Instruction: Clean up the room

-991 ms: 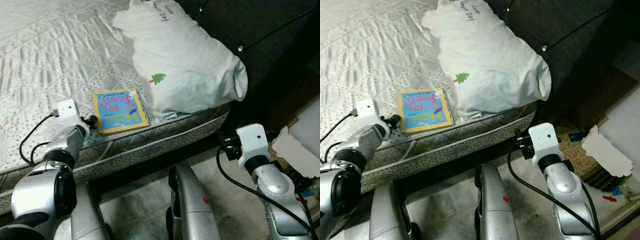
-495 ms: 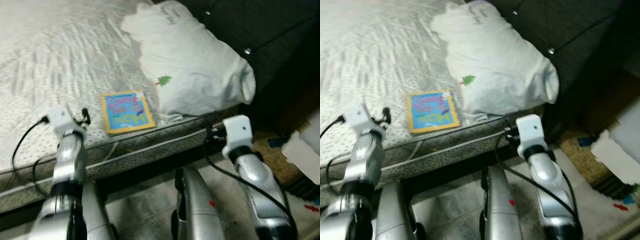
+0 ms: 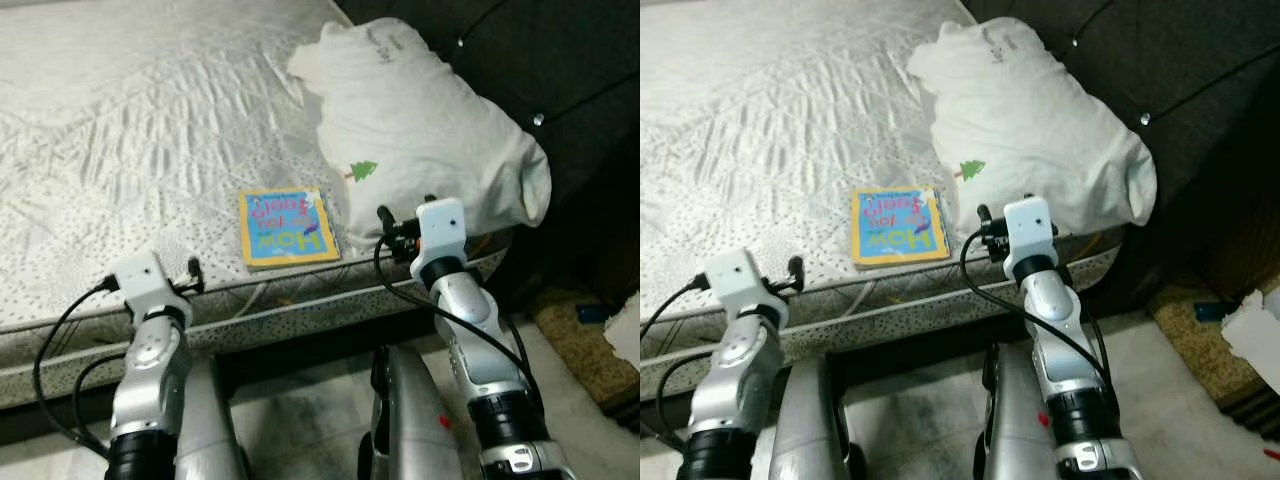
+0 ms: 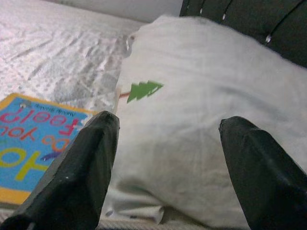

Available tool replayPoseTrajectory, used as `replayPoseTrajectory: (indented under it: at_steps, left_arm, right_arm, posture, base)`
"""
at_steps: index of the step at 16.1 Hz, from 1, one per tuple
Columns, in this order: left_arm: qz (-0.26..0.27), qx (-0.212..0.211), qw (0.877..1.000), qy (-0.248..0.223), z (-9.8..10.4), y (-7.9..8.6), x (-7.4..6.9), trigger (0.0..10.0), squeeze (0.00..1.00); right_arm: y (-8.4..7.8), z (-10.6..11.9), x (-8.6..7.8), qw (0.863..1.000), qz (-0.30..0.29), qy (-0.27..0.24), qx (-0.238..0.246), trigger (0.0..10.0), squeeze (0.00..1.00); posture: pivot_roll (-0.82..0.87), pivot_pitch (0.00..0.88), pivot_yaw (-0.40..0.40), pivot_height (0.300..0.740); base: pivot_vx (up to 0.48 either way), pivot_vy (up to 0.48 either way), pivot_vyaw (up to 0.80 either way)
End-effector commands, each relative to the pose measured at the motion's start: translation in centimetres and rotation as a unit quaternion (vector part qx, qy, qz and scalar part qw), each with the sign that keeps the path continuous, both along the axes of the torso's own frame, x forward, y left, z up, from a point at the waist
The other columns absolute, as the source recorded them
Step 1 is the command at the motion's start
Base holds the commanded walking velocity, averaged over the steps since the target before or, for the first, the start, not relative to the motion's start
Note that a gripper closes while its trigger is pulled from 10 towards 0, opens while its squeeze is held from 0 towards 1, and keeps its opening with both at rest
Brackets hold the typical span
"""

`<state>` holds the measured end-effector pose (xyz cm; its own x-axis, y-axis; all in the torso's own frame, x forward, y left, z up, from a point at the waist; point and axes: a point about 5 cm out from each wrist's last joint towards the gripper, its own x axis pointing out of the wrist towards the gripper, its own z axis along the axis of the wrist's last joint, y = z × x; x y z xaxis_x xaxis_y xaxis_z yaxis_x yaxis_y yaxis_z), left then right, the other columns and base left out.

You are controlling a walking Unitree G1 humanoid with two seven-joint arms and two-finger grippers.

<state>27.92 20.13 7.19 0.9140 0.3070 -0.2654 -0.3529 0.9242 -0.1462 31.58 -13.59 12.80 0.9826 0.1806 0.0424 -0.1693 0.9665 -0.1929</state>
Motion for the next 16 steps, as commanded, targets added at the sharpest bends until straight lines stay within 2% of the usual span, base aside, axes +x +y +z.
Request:
replayPoseTrajectory:
  at_steps: [1,2,3,5,8,10,12,16]
  left_arm:
    - [0.029,0.001,1.000,0.004,0.4,1.5,0.2,10.0,1.00]
    - [0.036,0.008,0.999,0.016,0.2,2.3,0.1,10.0,1.00]
    - [0.036,0.010,0.999,0.020,0.2,2.4,0.0,10.0,1.00]
    - [0.033,0.010,0.999,0.041,-0.3,3.4,0.6,10.0,1.00]
    - [0.010,-0.020,0.998,0.064,-1.0,3.2,2.0,10.0,1.00]
    - [-0.011,-0.037,0.997,0.072,-1.3,2.7,3.0,10.0,1.00]
    - [-0.029,-0.048,0.995,0.078,-1.5,1.8,3.6,10.0,1.00]
    - [-0.067,-0.080,0.988,0.116,-2.7,0.4,4.6,10.0,1.00]
  right_arm:
    - [-0.5,-0.1,0.2,1.000,-0.009,-0.002,-0.002,10.0,0.00]
    - [-0.8,-0.3,0.3,1.000,-0.015,0.002,0.000,10.0,0.00]
    - [-0.8,-0.3,0.4,1.000,-0.015,0.001,0.001,10.0,0.00]
    - [-0.7,-0.4,0.6,1.000,-0.016,-0.002,0.004,10.0,0.00]
    - [-0.5,-0.4,0.6,1.000,-0.013,-0.003,0.005,10.0,0.00]
    - [-1.0,-0.6,0.0,1.000,-0.016,0.001,0.003,10.0,0.00]
    - [-1.9,-1.0,-1.2,1.000,-0.023,0.009,-0.004,10.0,0.00]
    - [-4.4,-1.5,-4.3,0.998,-0.038,0.038,-0.033,10.0,0.00]
  posture:
    - [0.04,0.000,0.003,0.506]
    - [0.04,0.000,0.005,0.506]
    - [0.04,0.000,0.006,0.506]
    - [0.04,0.000,0.007,0.506]
    - [0.03,0.000,0.005,0.506]
    - [0.01,0.000,0.006,0.506]
    - [-0.02,0.000,0.005,0.506]
    - [-0.11,0.098,-0.012,0.506]
  base:
    - [0.000,0.000,0.00]
    - [0.000,0.000,0.00]
    - [0.000,0.000,0.00]
    - [0.000,0.000,0.00]
    - [0.000,0.000,0.00]
    - [0.000,0.000,0.00]
    - [0.000,0.000,0.00]
    - [0.000,0.000,0.00]
